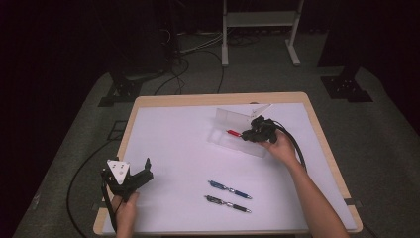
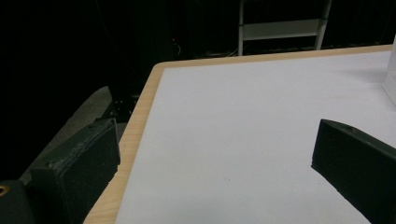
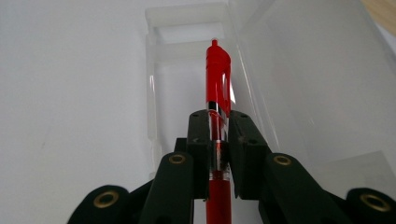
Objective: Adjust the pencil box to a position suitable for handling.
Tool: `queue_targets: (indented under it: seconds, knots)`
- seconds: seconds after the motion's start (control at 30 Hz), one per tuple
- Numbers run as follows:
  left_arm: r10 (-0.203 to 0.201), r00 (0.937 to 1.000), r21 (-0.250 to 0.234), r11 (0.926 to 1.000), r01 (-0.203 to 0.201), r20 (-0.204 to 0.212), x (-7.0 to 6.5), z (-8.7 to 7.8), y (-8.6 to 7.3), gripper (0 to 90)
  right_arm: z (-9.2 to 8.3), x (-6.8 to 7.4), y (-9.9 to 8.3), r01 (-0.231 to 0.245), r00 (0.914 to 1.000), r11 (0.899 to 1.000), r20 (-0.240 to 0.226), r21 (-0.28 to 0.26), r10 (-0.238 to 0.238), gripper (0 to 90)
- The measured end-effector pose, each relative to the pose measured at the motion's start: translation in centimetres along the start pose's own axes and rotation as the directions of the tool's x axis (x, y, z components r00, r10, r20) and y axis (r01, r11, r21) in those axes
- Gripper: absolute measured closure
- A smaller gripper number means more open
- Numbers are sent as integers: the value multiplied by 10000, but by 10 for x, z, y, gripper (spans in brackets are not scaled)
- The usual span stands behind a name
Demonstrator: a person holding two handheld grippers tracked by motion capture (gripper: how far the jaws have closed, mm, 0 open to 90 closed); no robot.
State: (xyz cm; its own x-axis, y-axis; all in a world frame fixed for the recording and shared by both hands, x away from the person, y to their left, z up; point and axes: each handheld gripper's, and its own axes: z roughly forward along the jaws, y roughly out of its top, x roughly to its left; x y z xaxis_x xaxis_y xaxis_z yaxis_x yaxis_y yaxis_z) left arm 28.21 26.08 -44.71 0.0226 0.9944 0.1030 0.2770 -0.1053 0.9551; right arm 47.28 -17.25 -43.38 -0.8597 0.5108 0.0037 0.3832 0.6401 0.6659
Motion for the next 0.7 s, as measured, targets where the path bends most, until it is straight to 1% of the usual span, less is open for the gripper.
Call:
queue_targets:
  seconds: [0.13, 0.23, 0.33, 0.37, 0.4, 0.43, 0.5, 0.57, 0.63, 0.7]
  knots:
    - [-12, 10000, -4, 10000, 12, 18, 0, 0, 0, 4, 3, -1, -2, 0, 10000, 9999, 48, 166, 0, 784]
    - [13, 10000, -15, 10000, -13, 31, 0, 0, 0, 4, 4, -3, -3, -92, 10000, 9999, 26, 123, 92, 784]
    - [0, 10000, -4, 10000, 0, 33, 0, 0, 0, 4, 4, -3, -3, -49, 10000, 9999, 52, 105, 49, 779]
    - [-16, 10000, -3, 10000, 16, 44, -1, 0, 0, 4, 4, -3, -3, -21, 10000, 10000, 43, 42, 20, 748]
    - [-21, 10000, -22, 10000, 21, 57, -1, 0, 0, 4, 5, -3, -3, -10, 10000, 10000, 79, -16, 10, 667]
    - [2, 10000, 3, 10000, -2, 56, -1, 0, 0, 4, 5, -3, -3, -89, 9999, 10000, 118, 16, 88, 672]
    - [19, 10000, 7, 10000, -19, 65, -1, 0, 0, 4, 6, -2, -3, -12, 9999, 10000, 159, 75, 11, 668]
    - [2, 10000, 3, 10000, -2, 56, -1, 0, 0, 4, 6, -3, -4, -156, 9999, 9999, 23, 61, 156, 645]
    - [-28, 10000, -11, 10000, 28, 44, 0, 0, -1, 4, 3, -3, -5, -197, 9998, 9998, 10, 60, 197, 643]
    - [-33, 10000, 58, 10000, 32, 63, 0, 0, -1, 4, -4, -3, -5, -336, 9992, 9993, -234, -150, 332, 636]
